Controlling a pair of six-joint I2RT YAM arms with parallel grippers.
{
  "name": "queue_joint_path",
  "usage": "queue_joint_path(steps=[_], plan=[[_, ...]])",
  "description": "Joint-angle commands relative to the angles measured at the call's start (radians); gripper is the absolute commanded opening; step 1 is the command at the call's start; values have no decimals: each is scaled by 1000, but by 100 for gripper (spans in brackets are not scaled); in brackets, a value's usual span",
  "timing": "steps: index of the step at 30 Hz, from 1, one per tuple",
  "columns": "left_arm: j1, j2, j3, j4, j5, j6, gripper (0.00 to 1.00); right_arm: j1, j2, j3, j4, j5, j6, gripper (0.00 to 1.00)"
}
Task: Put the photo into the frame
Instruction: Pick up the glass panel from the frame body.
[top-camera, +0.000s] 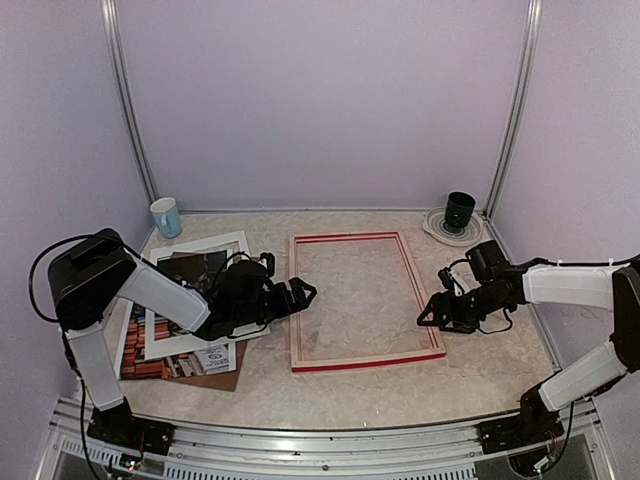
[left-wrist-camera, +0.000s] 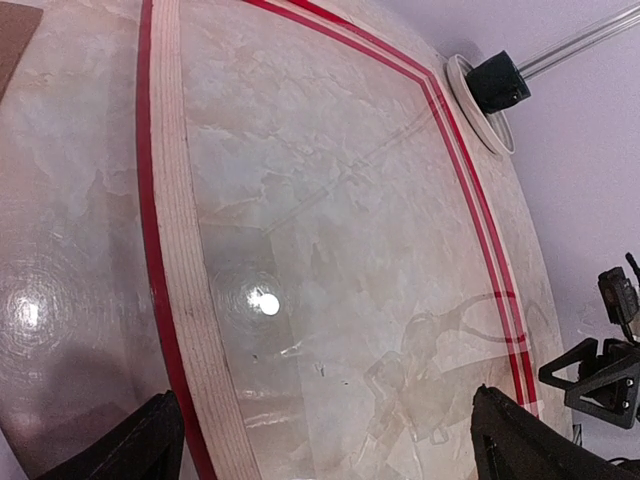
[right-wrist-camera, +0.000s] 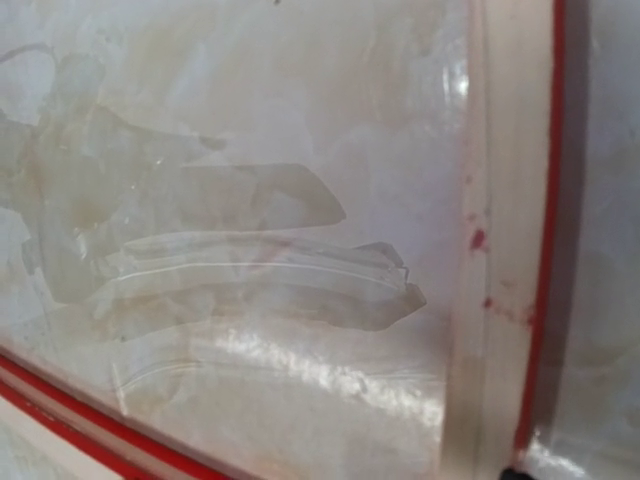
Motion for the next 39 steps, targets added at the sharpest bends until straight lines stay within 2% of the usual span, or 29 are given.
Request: queue_joint_path(steps=[1, 12, 24, 34, 39], plan=[[-8, -18, -5, 9, -3, 13, 99, 15, 1, -22, 8, -24, 10, 76], [-15, -8, -6, 20, 8, 8, 99, 20, -23, -31, 11, -55, 24, 75], [-22, 11, -18, 44, 23, 1, 99, 20, -20, -50, 81, -157, 62, 75], [-23, 14, -29, 49, 11, -7, 99, 20, -14, -54, 43, -86, 60, 77], [-23, 17, -30, 44, -3, -12, 99, 19, -18, -57, 55, -117, 70, 77]])
